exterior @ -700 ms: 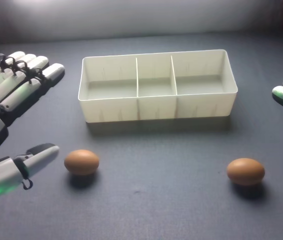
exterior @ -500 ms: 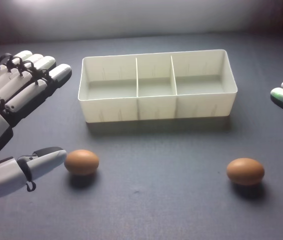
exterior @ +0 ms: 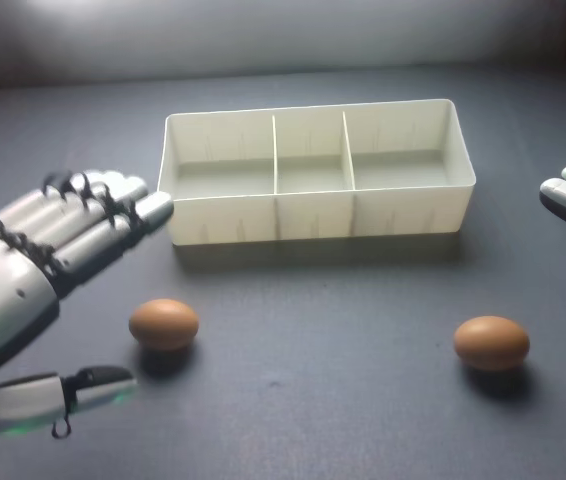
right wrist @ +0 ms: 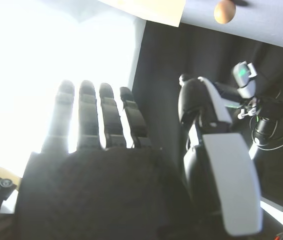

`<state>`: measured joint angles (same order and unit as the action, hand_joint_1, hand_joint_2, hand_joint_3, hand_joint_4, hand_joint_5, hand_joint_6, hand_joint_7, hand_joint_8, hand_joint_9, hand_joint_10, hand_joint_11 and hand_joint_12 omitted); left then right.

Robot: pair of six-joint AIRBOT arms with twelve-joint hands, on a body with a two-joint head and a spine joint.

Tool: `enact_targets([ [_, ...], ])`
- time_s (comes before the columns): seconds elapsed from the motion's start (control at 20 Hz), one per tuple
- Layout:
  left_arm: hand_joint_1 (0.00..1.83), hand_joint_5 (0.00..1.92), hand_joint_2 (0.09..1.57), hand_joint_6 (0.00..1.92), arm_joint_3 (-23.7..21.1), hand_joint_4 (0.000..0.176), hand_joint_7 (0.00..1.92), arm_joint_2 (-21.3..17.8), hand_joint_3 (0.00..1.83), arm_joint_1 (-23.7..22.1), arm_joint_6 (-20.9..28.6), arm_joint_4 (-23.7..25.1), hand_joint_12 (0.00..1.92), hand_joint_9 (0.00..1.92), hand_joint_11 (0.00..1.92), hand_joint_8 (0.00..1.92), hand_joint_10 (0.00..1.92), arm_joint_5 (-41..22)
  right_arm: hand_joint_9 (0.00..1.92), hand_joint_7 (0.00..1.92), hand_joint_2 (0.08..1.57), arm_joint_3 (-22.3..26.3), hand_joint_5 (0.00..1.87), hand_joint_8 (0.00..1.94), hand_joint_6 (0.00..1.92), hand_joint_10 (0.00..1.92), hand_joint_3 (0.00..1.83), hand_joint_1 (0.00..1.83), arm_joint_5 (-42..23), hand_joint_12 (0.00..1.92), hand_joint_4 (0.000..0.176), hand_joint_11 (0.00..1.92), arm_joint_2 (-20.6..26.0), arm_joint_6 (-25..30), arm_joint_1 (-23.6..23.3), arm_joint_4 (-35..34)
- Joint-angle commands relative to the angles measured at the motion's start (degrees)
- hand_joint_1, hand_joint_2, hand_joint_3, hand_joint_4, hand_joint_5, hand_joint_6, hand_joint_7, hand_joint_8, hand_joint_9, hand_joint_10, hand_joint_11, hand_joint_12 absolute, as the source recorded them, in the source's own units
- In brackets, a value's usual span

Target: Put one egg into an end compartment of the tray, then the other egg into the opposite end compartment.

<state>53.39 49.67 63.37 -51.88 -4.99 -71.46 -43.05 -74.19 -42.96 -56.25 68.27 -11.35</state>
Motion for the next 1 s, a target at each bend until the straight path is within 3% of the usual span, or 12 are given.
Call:
enact_targets([
  [0.0, 0.69, 0.0, 1.1, 0.0, 0.7, 0.051, 0.02, 0.5, 0.01, -0.9, 0.5, -0.2, 0.63, 0.05, 0.0, 0.0, 0.02, -4.0, 0.0, 0.0, 1.35, -0.4, 0.0, 0.0, 0.0, 0.0, 0.0, 0.32, -6.9, 0.0, 0.0, 0.0, -0.2, 0.2, -0.6, -0.3],
  [0.05, 0.71, 0.0, 1.1, 0.0, 1.2, 0.054, 0.04, 1.0, 0.0, -1.2, 0.7, -0.2, 0.76, 0.07, 0.0, 0.01, 0.02, -2.7, 0.0, 0.0, 1.35, -0.5, 0.0, 0.0, 0.0, 0.0, 0.01, 0.3, -6.9, 0.0, 0.0, 0.0, -0.4, 0.3, -0.6, -0.5],
  [0.1, 0.7, 0.0, 1.13, 0.0, 2.1, 0.079, 0.06, 1.8, 0.01, -2.0, 1.3, -0.2, 0.82, 0.07, 0.0, 0.01, 0.01, -0.3, 0.0, 0.0, 1.35, -0.6, 0.0, 0.0, 0.0, 0.0, 0.01, 0.3, -6.9, 0.0, 0.0, 0.0, -0.6, 0.5, -0.4, -0.6],
  [0.15, 0.7, 0.0, 1.13, 0.0, 2.6, 0.079, 0.06, 2.3, 0.01, -2.4, 1.4, -0.1, 0.82, 0.07, 0.0, 0.01, 0.01, 1.0, 0.0, 0.0, 1.35, -0.6, 0.0, 0.0, 0.0, 0.0, 0.01, 0.3, -6.9, 0.0, 0.0, 0.0, -0.6, 0.6, -0.3, -0.7],
  [0.2, 0.73, 0.02, 1.13, 0.01, 3.7, 0.053, 0.1, 3.3, 0.0, -3.6, 1.5, -0.1, 1.07, 0.11, 0.0, 0.02, 0.03, 3.7, 0.0, 0.0, 1.36, -0.6, 0.0, 0.0, 0.0, 0.0, 0.01, 0.33, -6.9, 0.0, 0.0, 0.0, -0.6, 0.7, -0.2, -0.7],
  [0.4, 0.77, 0.12, 1.16, 0.05, 6.9, 0.071, 0.15, 6.1, 0.01, -7.3, 2.3, 1.4, 1.19, 0.12, 0.0, 0.02, 0.06, 11.3, 0.0, 0.0, 1.35, -0.7, 0.0, 0.0, 0.0, 0.0, 0.0, 0.31, -6.9, 0.0, 0.0, 0.0, -0.7, 0.9, -0.2, -0.8],
  [0.55, 0.85, 0.16, 1.19, 0.09, 8.6, 0.049, 0.22, 8.0, 0.0, -9.0, 2.3, 2.1, 1.41, 0.06, 0.0, 0.0, 0.41, 14.9, 0.0, 0.0, 1.35, -1.1, 0.0, 0.0, 0.0, 0.0, 0.0, 0.3, -6.9, 0.0, 0.0, 0.0, -1.0, 1.8, -0.1, -0.8],
  [0.65, 1.03, 0.3, 1.2, 0.1, 9.6, 0.0, 0.36, 8.9, 0.0, -9.6, 2.3, 2.2, 1.46, 0.14, 0.0, 0.02, 0.61, 17.0, 0.0, 0.0, 1.35, -1.2, 0.0, 0.0, 0.0, 0.0, 0.0, 0.3, -6.9, 0.0, 0.0, 0.0, -1.2, 2.1, -0.1, -0.8],
  [0.7, 1.13, 0.41, 1.22, 0.14, 10.0, 0.0, 0.51, 9.2, 0.0, -9.9, 2.3, 2.5, 1.61, 0.25, 0.08, 0.09, 0.82, 18.1, 0.0, 0.0, 1.35, -1.3, 0.0, 0.0, 0.0, 0.0, 0.0, 0.31, -6.9, 0.0, 0.0, 0.0, -1.2, 2.4, -0.1, -0.8],
  [0.75, 1.29, 0.49, 1.25, 1.11, 10.3, 0.0, 0.65, 9.7, 0.01, -10.2, 2.2, 2.9, 1.72, 0.69, 0.49, 1.19, 1.43, 19.3, 0.0, 0.0, 1.35, -1.4, 0.0, 0.0, 0.0, 0.0, 0.0, 0.3, -6.9, 0.0, 0.0, 0.0, -1.3, 2.7, -0.1, -0.8],
  [0.8, 1.32, 0.51, 1.27, 1.29, 10.4, 0.0, 0.67, 9.9, 0.01, -10.6, 1.5, 3.0, 1.76, 0.75, 0.66, 1.47, 1.61, 20.1, 0.0, 0.0, 1.36, -1.5, 0.0, 0.0, 0.0, 0.0, 0.0, 0.3, -6.9, 0.0, 0.0, 0.0, -1.4, 2.9, -0.1, -0.8],
  [0.95, 1.33, 0.62, 1.27, 1.3, 9.5, 0.0, 0.66, 9.6, 0.0, -12.3, -2.4, 3.5, 1.74, 0.71, 0.69, 1.47, 1.67, 20.8, 0.0, 0.0, 1.35, -1.5, 0.0, 0.0, 0.0, 0.0, 0.0, 0.31, -6.9, 0.0, 0.0, 0.0, -1.4, 3.3, 0.1, -0.8],
])
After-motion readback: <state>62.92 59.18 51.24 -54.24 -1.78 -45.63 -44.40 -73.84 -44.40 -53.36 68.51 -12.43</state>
